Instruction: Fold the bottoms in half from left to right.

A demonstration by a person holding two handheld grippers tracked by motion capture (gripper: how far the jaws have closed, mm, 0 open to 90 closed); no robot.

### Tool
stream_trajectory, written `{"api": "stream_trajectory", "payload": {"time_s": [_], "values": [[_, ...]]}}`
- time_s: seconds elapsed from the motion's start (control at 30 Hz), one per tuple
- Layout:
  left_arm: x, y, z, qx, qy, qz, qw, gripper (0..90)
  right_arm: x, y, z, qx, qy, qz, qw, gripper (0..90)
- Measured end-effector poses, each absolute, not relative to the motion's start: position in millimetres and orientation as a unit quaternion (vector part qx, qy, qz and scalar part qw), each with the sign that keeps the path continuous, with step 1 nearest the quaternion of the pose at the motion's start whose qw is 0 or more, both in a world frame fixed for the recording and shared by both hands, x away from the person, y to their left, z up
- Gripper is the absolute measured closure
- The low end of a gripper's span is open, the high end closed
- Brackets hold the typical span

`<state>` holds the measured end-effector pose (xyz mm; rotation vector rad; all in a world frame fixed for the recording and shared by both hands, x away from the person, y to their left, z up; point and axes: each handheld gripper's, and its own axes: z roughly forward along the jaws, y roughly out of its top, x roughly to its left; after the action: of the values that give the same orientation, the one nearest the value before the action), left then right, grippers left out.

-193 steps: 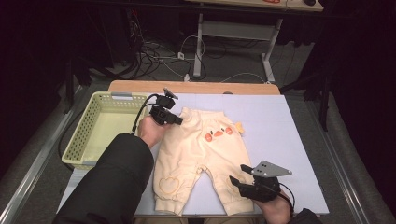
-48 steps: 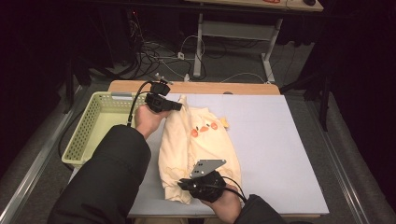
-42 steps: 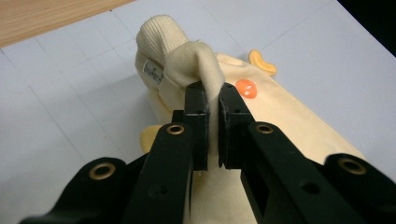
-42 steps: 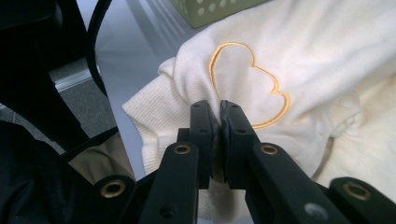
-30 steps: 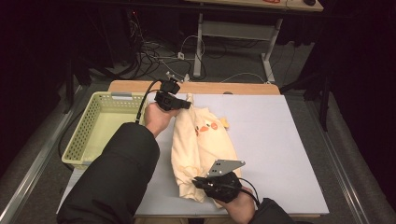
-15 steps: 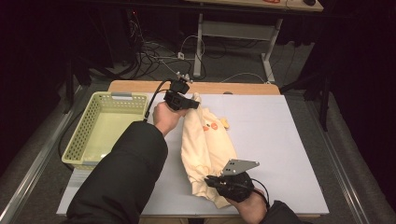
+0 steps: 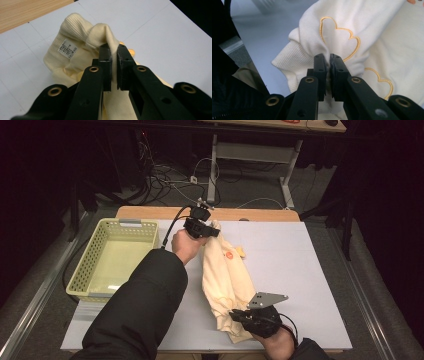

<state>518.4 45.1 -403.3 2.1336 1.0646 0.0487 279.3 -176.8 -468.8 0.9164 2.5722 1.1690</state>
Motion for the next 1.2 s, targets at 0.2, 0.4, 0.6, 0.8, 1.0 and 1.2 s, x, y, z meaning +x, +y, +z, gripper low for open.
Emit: {"api": "stream_trajectory", "payload": {"time_s": [0.2, 0.4, 0.6, 0.8, 1.0, 1.2], "values": [[521.9, 34.3, -408.5, 0.832, 0.417, 0.017, 0.366, 81.9, 277.4, -181.8, -470.7, 0.311, 0.864, 0.386, 0.086, 85.4], [525.5, 25.7, -414.4, 0.833, 0.418, 0.015, 0.363, 81.9, 276.7, -187.9, -472.4, 0.32, 0.862, 0.384, 0.085, 85.4], [529.2, 17.9, -422.0, 0.833, 0.42, 0.013, 0.359, 81.6, 277.6, -192.7, -474.6, 0.33, 0.861, 0.379, 0.082, 85.3], [531.1, 13.1, -430.6, 0.836, 0.418, 0.012, 0.356, 79.4, 279.4, -195.2, -478.1, 0.337, 0.86, 0.375, 0.077, 85.0], [521.6, 19.2, -424.8, 0.834, 0.422, 0.029, 0.354, 58.6, 281.0, -197.1, -479.9, 0.341, 0.859, 0.375, 0.075, 84.1], [492.3, 38.3, -414.9, 0.84, 0.408, 0.045, 0.354, 50.4, 282.1, -197.4, -481.0, 0.342, 0.858, 0.375, 0.078, 82.0]]}}
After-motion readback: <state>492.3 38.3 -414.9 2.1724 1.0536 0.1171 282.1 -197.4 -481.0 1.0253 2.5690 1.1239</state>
